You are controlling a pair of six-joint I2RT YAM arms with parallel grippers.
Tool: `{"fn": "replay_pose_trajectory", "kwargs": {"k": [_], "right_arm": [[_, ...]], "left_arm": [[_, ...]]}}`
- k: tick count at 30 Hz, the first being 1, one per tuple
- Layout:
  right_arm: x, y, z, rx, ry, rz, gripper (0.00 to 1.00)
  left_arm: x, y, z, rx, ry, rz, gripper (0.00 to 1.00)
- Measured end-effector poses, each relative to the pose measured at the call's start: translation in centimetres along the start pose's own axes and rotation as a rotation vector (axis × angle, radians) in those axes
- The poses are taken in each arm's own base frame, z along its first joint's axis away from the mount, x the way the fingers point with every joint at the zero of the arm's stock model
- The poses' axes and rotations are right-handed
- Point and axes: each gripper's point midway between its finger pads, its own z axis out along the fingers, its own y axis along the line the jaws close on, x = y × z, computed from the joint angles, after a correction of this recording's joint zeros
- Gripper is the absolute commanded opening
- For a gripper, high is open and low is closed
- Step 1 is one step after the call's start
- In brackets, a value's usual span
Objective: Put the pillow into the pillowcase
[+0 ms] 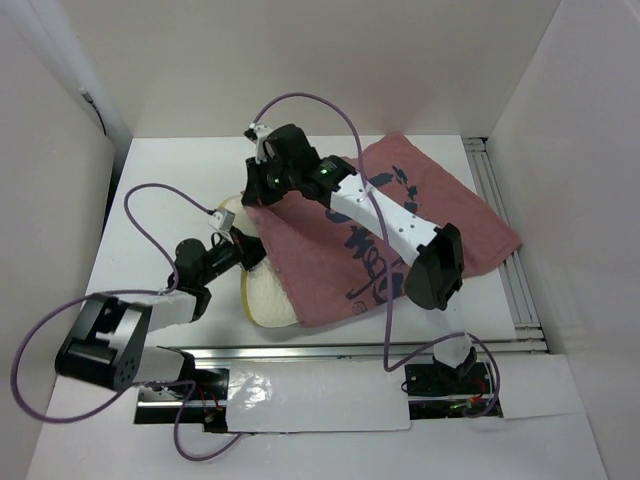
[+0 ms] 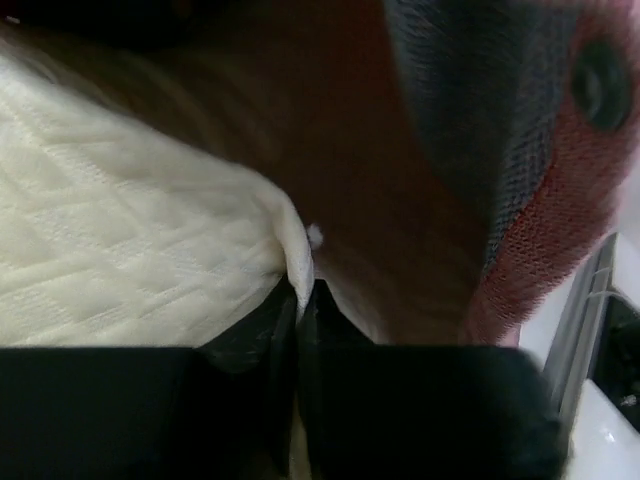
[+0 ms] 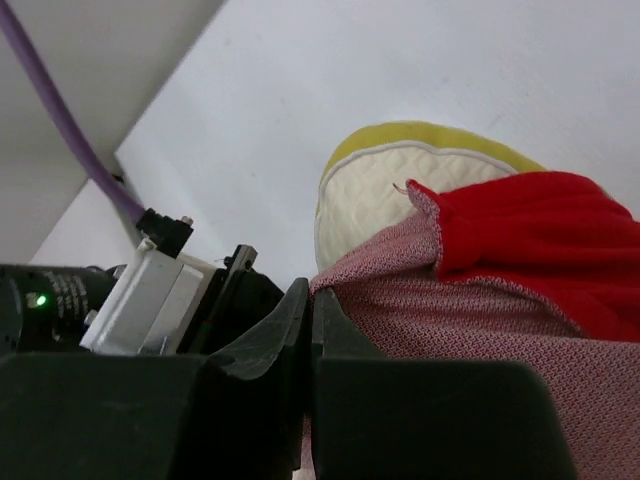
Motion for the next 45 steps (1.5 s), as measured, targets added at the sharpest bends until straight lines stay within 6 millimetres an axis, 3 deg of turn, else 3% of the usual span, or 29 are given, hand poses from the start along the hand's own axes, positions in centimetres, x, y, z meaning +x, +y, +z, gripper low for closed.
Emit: {"fn": "replay_pose_trajectory", "kwargs": {"k": [1,3,4,5,8,12,13,17,23,26,29,31,33,34,36,37,39,40,41,45], "right_arm": [[0.5,-0.8,0.8,0.027,0.010,0.014,0.00],[2.0,-2.8,2.9,0.091,0.045,0.038,0.04],[2.6,-3.9,4.0,0.127,0.061,0.047,0.08],[3.5,-5.1,5.1,0.162,0.081,0.056,0.15],[6.4,-8.3,7.4,0.271,0.143,0.082,0.53],[6.6,-8.8,6.8,0.323,0.132,0.075,0.72],[6.5,-8.8,6.2,0.339,0.128,0.068,0.81],[5.5,-8.2,1.3,0.399,0.071,0.030,0.95],[4.6,-6.6,-10.1,0.476,-0.097,0.013,1.00],[6.5,-6.2,-14.3,0.484,-0.129,0.027,1.00],[10.0,-6.2,-15.9,0.476,-0.071,0.040,1.00],[13.5,-6.6,-16.2,0.476,0.013,0.049,1.00],[16.9,-6.7,-16.3,0.470,0.100,0.061,1.00],[18.6,-6.7,-16.3,0.461,0.143,0.068,1.00],[21.4,-6.7,-16.4,0.447,0.213,0.086,1.00],[22.6,-6.8,-16.4,0.439,0.239,0.095,1.00],[23.7,-7.0,-16.4,0.443,0.264,0.107,1.00],[23.9,-7.1,-16.4,0.449,0.267,0.115,1.00],[23.9,-7.2,-16.3,0.455,0.267,0.118,1.00],[24.0,-8.0,-15.4,0.477,0.268,0.127,1.00]], "left_arm": [[1.0,0.7,0.0,-0.026,0.020,-0.040,0.38],[2.2,1.5,0.0,-0.065,0.046,-0.101,0.59],[2.4,1.6,0.0,-0.077,0.053,-0.117,0.98],[2.5,1.6,-0.1,-0.083,0.057,-0.123,1.00],[2.3,1.5,-0.5,-0.135,0.069,-0.137,1.00],[1.0,0.9,-1.7,-0.229,0.075,-0.116,1.00],[0.7,0.7,-2.0,-0.251,0.071,-0.110,1.00],[0.9,-0.3,-3.7,-0.315,0.087,-0.089,1.00],[5.7,-2.5,-6.2,-0.323,0.234,-0.137,1.00],[7.6,-3.5,-7.2,-0.316,0.295,-0.165,1.00],[8.6,-4.4,-7.7,-0.310,0.343,-0.175,1.00],[9.2,-4.9,-7.8,-0.301,0.373,-0.166,1.00],[10.0,-5.6,-7.6,-0.285,0.416,-0.159,0.88],[10.5,-5.9,-7.4,-0.281,0.438,-0.155,0.77],[11.5,-6.3,-7.0,-0.275,0.486,-0.149,0.68],[11.7,-6.2,-6.6,-0.283,0.496,-0.148,0.50],[11.7,-6.2,-5.7,-0.303,0.500,-0.162,0.30],[11.8,-5.3,-5.0,-0.364,0.497,-0.171,0.24],[11.5,-4.8,-4.4,-0.406,0.493,-0.186,0.11],[9.4,-1.1,-0.4,-0.614,0.490,-0.229,0.11]]}}
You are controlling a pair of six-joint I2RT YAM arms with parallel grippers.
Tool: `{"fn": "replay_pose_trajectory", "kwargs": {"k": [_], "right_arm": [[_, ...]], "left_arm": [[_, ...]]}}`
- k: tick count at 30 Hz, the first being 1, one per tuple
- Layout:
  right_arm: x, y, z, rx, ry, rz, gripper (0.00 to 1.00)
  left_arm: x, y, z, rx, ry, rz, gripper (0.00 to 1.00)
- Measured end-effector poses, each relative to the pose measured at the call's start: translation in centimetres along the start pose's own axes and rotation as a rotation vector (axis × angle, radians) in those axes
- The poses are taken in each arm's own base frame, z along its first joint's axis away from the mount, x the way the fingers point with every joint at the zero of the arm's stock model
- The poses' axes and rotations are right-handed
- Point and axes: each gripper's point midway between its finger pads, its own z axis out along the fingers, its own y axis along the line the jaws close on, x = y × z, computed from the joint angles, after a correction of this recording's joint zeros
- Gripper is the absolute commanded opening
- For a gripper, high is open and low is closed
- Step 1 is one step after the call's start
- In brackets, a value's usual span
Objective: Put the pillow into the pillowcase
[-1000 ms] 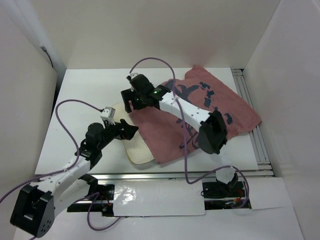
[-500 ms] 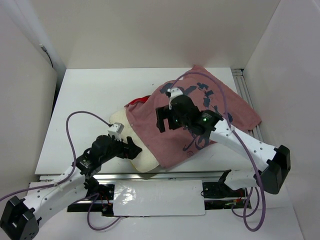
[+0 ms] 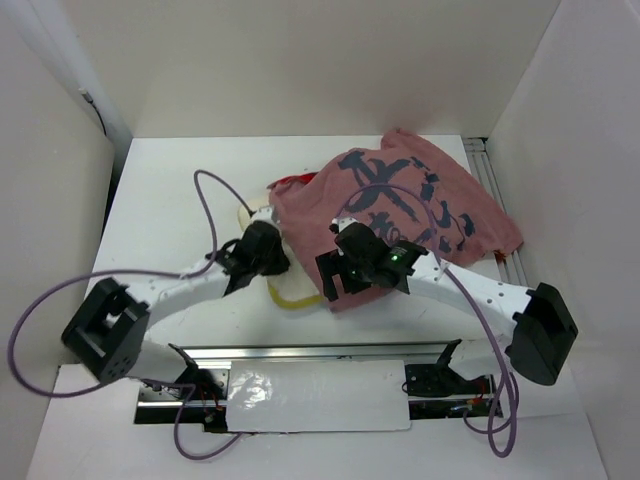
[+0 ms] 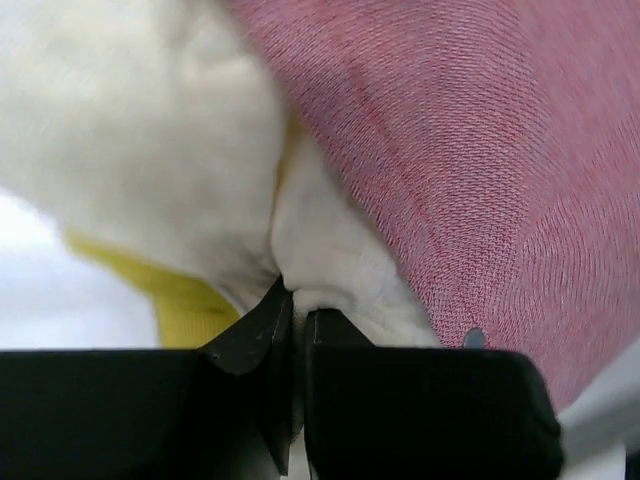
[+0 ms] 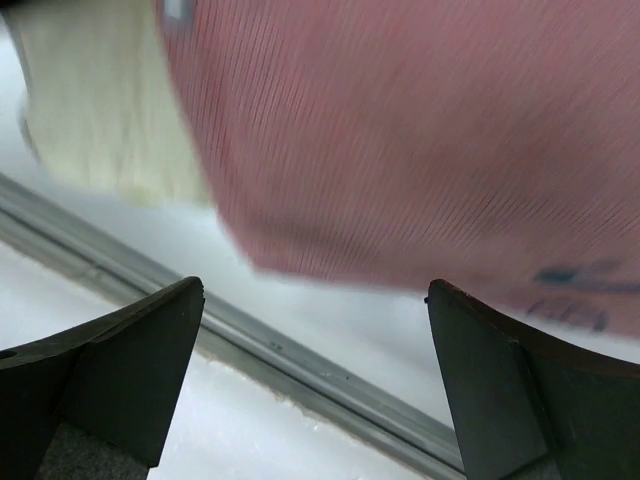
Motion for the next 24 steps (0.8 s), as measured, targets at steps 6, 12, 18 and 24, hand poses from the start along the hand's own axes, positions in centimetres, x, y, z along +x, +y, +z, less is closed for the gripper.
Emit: {"fn": "replay_pose_trajectory", "kwargs": {"k": [6,12,18,24], "right_arm": [[0.3,-0.9,2.6,0.057,0.046,0.004,1.00],[-1.4,-1.0,2.5,0.074,-0.011,0.007,1.00],[-2.8,-0.9,1.6,0.070,-0.078,0.014,1.00],[-3.1,-0.8,1.6,0.065,-0.097,0.021,0.96]], "left_arm": [[-8.9,0.9,4.5,-0.140,-0.095,-0.028,0.90],[-11.9,2.1,2.2,-0.190,-0.142,-0.016,1.00],[-10.4,2.0,-2.4,-0.104,-0.164,0.023,1.00],[-2.2,2.9,-2.0,0.047,-0.019,0.082,1.00]]}}
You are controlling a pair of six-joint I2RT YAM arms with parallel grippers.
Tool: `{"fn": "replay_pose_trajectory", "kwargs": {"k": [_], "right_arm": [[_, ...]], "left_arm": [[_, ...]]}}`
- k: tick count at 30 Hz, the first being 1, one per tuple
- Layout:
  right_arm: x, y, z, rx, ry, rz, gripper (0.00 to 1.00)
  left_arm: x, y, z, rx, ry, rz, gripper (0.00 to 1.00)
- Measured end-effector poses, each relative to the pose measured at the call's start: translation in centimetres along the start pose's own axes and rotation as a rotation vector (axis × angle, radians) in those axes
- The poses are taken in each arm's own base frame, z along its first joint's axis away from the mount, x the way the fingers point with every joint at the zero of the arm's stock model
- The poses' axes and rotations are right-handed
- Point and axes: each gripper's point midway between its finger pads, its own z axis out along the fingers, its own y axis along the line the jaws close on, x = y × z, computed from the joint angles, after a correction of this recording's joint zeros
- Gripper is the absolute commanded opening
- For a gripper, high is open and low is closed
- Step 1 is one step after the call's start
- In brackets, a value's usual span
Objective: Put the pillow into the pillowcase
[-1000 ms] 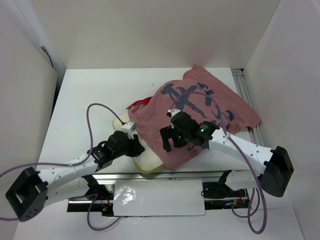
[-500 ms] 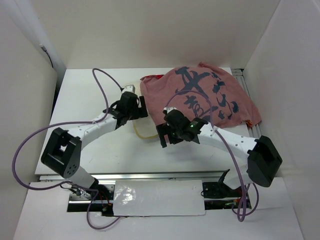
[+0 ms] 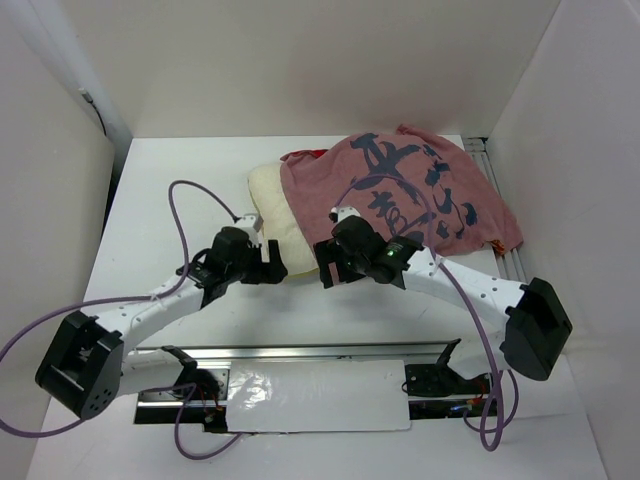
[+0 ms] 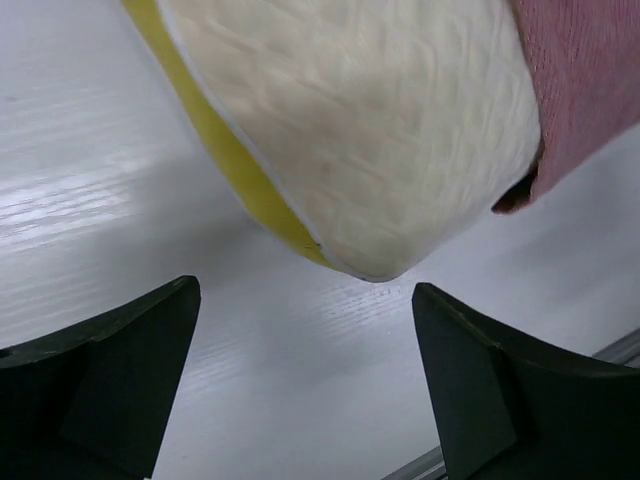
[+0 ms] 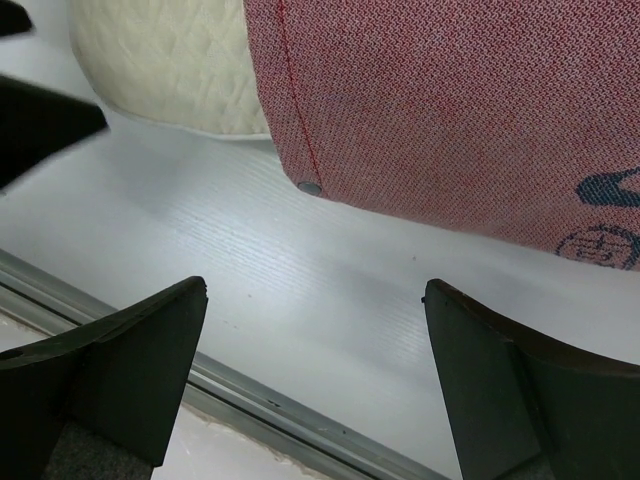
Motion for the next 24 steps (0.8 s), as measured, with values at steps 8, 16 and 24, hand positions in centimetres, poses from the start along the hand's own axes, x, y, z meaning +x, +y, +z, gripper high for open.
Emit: {"fn": "replay_pose_trajectory", "kwargs": {"k": [8,16,24], "right_arm": [[0.1,0.1,0.6,-0.004,-0.010,0.013,0.96],[3.1,-1.8,4.9,0.085,0.039,0.000,0.90],[1.1,-3.5,7.1,0.197,-0.117,0.070,0.75]], "left_arm": [[1.5,-1.9,4.1,0.114,0.063,0.054,0.49],[-0.7,-3.5,6.2,0.159,0.043,0.097,0.00],[-4.0,-6.0,2.9,0.248,-0.066,0.113,0.00]]}}
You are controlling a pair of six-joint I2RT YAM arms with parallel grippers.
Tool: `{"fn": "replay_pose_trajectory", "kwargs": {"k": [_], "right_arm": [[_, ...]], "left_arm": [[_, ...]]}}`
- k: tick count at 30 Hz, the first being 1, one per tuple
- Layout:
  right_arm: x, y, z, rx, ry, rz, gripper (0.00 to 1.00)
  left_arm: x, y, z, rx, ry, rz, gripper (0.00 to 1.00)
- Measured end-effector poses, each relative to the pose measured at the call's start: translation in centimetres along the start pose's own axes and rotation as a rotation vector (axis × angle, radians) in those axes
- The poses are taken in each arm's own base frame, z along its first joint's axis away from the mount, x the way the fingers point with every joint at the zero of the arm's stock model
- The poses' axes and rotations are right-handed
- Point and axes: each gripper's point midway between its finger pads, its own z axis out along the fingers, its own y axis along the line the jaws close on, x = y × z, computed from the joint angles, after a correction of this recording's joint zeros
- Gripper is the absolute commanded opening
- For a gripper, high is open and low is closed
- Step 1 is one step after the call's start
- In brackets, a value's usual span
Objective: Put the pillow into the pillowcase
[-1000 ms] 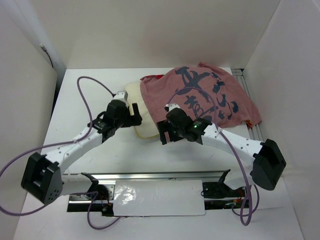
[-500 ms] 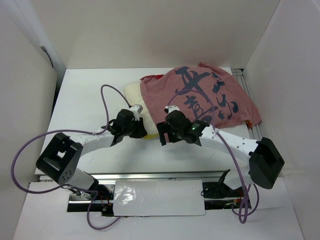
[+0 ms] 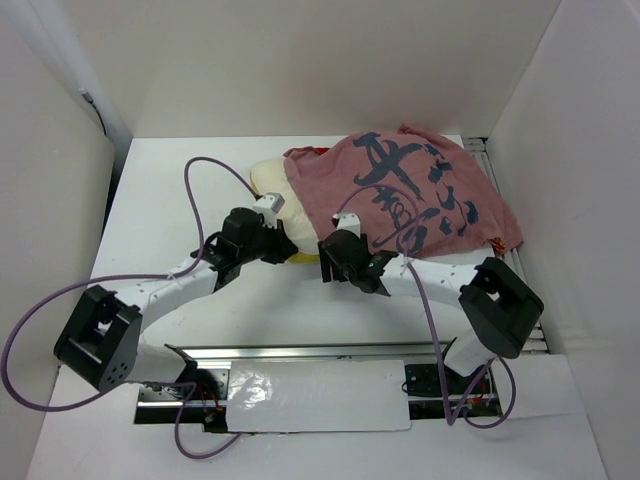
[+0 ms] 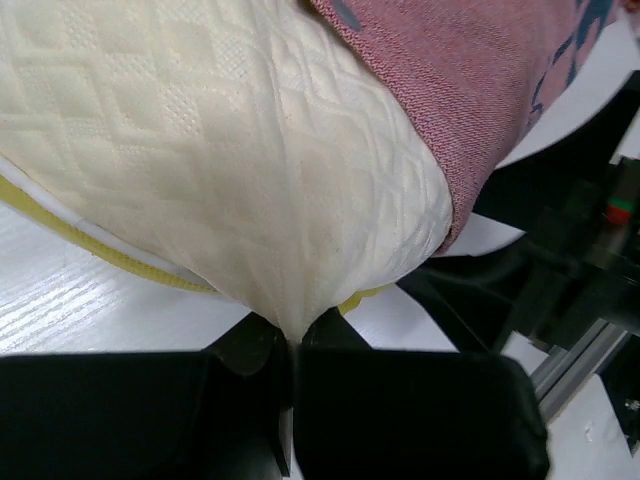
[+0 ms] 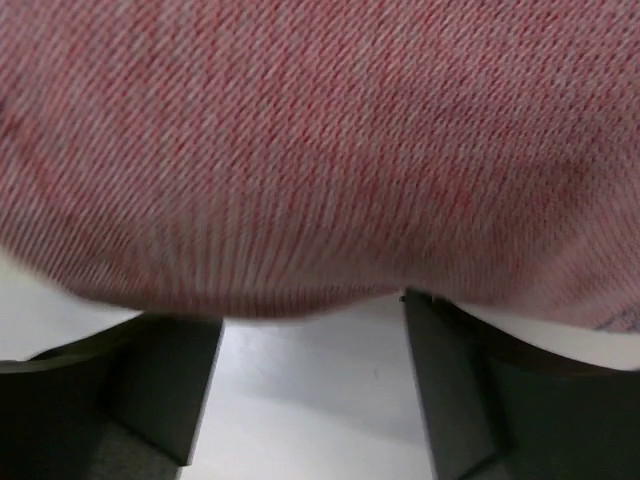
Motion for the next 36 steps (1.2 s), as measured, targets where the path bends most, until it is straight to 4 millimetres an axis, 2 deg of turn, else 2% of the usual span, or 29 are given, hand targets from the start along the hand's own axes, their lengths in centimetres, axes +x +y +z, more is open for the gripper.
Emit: {"fn": "replay_pose_trajectory", "kwargs": {"k": [1,2,5,10,13,16,18,21,23,26,31,32,34,35,36], "right_arm": [[-0.5,0.0,0.2,0.008,-0.028,0.014,0.69],[-0.9,0.0,0.4,0.013,-0.050,0.027,0.47],[-1.7,0.0,0.9,0.030,-0.094,0.056,0.00],[-1.7,0.7,0.7,0.005,-0.092,0.045,0.00],[-1.6,2.5,-0.8,-0.101,-0.058,0.019,0.00],[-3.0,6.3,-4.1,-0.318,-0.038,-0.024,0.00],[-4.6,8.9,-6.6,-0.462,-0.048,-0.063,0.00],[-6.8,12.4,-10.5,-0.673,-0.054,-0.149,0.00],[-7.6,14.2,-12.9,-0.805,-0.058,-0.204,0.00],[-7.1,15.9,-15.5,-0.980,-0.043,-0.280,0.00],[-5.5,16.7,-18.0,-1.152,-0.021,-0.347,0.00],[-5.2,16.6,-18.2,-1.159,-0.020,-0.354,0.02],[-4.9,16.3,-18.6,-1.162,-0.023,-0.366,0.23],[-4.7,16.2,-18.9,-1.165,-0.025,-0.375,0.33],[-4.4,16.2,-19.4,-1.182,-0.023,-0.386,0.42]], "left_arm": [[-0.5,-0.4,-0.4,0.012,-0.014,0.004,0.00],[-0.8,-0.7,-0.6,0.022,-0.025,0.007,0.00],[-1.3,-1.1,-1.0,0.035,-0.039,0.011,0.00],[-1.2,-1.1,-1.1,0.038,-0.034,0.010,0.00],[-1.2,-1.4,-1.1,0.055,-0.034,0.008,0.00],[-1.4,-2.2,-0.9,0.097,-0.036,-0.001,0.00],[-1.9,-2.9,-0.7,0.132,-0.048,-0.018,0.00],[-3.5,-4.6,-0.7,0.192,-0.092,-0.037,0.00],[-4.8,-6.3,-1.0,0.244,-0.128,-0.037,0.00],[-5.9,-8.4,-1.3,0.302,-0.163,-0.033,0.00],[-5.2,-10.1,-1.6,0.342,-0.150,-0.037,0.00],[-4.9,-10.1,-1.7,0.341,-0.142,-0.042,0.10],[-3.9,-9.7,-2.2,0.334,-0.130,-0.050,0.38],[-3.1,-9.4,-2.6,0.328,-0.120,-0.050,0.63],[-2.1,-8.9,-3.0,0.316,-0.102,-0.051,0.72]]}}
